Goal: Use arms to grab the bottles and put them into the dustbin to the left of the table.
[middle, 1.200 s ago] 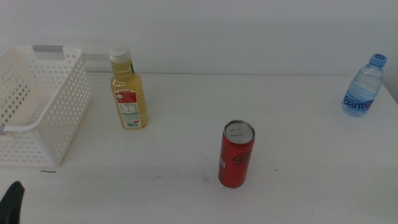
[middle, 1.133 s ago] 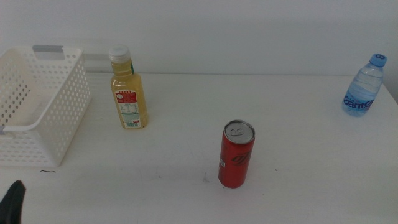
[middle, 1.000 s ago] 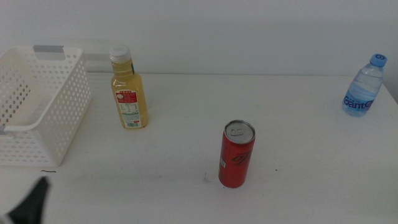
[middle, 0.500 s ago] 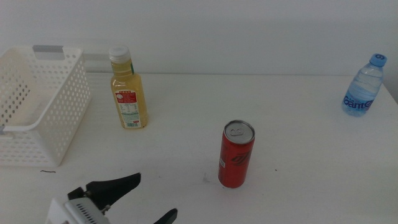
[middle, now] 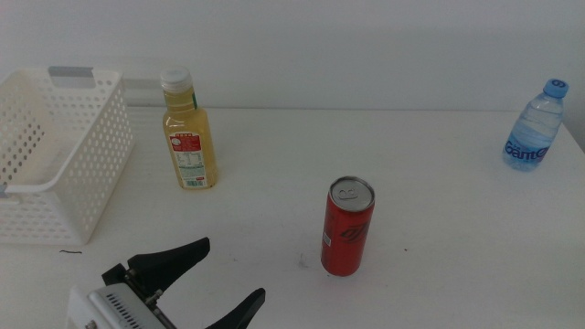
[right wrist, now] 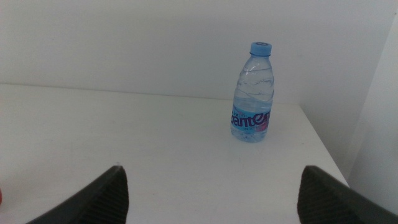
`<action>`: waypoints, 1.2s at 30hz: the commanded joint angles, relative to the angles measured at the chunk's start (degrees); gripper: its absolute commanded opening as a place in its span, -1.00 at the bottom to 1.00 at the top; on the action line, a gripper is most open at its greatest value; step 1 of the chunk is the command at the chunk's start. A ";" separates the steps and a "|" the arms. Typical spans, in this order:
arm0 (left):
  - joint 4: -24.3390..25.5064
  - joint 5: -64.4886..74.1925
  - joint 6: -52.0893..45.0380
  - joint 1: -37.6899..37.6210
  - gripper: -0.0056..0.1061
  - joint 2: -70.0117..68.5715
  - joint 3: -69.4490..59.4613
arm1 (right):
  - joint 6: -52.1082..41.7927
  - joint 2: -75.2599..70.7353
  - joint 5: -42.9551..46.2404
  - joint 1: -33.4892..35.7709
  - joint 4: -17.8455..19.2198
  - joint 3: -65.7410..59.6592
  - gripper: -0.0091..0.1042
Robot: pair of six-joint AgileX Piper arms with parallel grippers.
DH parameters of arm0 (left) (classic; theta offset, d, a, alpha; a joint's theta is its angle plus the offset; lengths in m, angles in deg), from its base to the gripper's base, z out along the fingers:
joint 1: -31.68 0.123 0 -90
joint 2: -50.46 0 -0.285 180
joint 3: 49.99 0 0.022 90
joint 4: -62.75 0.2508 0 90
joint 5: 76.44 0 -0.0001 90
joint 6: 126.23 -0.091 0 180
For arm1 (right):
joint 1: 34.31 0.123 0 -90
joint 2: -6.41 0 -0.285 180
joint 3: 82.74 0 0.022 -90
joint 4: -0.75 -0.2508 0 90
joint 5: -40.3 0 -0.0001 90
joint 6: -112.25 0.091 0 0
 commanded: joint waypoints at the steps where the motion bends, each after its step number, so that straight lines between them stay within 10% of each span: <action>1: -0.06 -2.06 0.04 -0.48 0.78 0.29 -0.04 | -0.30 -0.30 0.32 -0.50 0.43 -0.22 0.76; 36: 2.24 -4.29 7.60 -0.48 0.78 39.38 29.58 | -0.30 -0.30 0.32 -0.50 0.43 -0.22 0.76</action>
